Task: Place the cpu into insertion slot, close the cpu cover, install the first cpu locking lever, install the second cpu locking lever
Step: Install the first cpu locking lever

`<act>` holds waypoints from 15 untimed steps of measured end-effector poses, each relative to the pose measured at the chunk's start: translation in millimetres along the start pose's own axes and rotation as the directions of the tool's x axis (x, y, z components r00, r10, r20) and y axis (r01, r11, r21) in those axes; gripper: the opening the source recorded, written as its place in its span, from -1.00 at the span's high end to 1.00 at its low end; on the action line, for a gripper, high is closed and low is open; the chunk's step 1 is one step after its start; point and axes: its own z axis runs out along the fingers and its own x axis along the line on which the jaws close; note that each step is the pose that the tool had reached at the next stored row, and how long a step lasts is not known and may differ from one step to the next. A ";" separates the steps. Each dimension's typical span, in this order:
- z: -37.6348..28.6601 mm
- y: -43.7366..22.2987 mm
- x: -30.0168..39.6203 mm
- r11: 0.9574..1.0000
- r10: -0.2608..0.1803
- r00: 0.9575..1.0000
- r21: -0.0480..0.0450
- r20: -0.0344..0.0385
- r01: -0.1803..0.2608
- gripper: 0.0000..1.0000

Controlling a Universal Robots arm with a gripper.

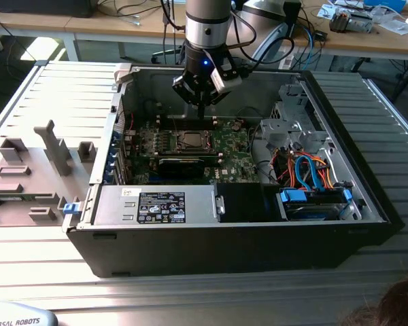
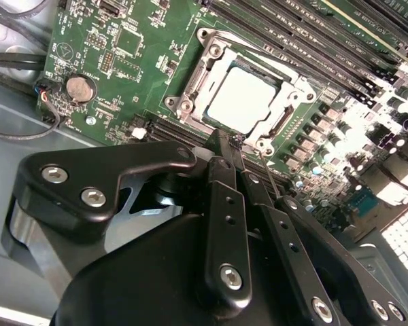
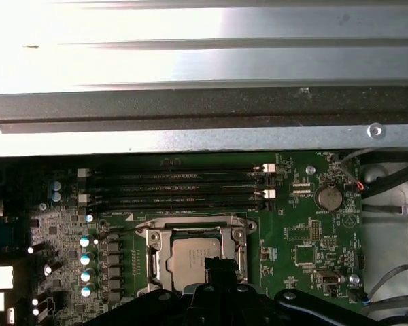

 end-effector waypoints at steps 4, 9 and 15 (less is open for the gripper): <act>0.0 0.0 0.0 1.000 -0.006 1.000 0.000 0.000 0.006 0.79; 0.0 0.0 0.0 1.000 -0.011 1.000 0.000 0.000 0.011 0.79; 0.0 0.0 0.0 1.000 -0.017 1.000 0.000 0.000 0.017 0.79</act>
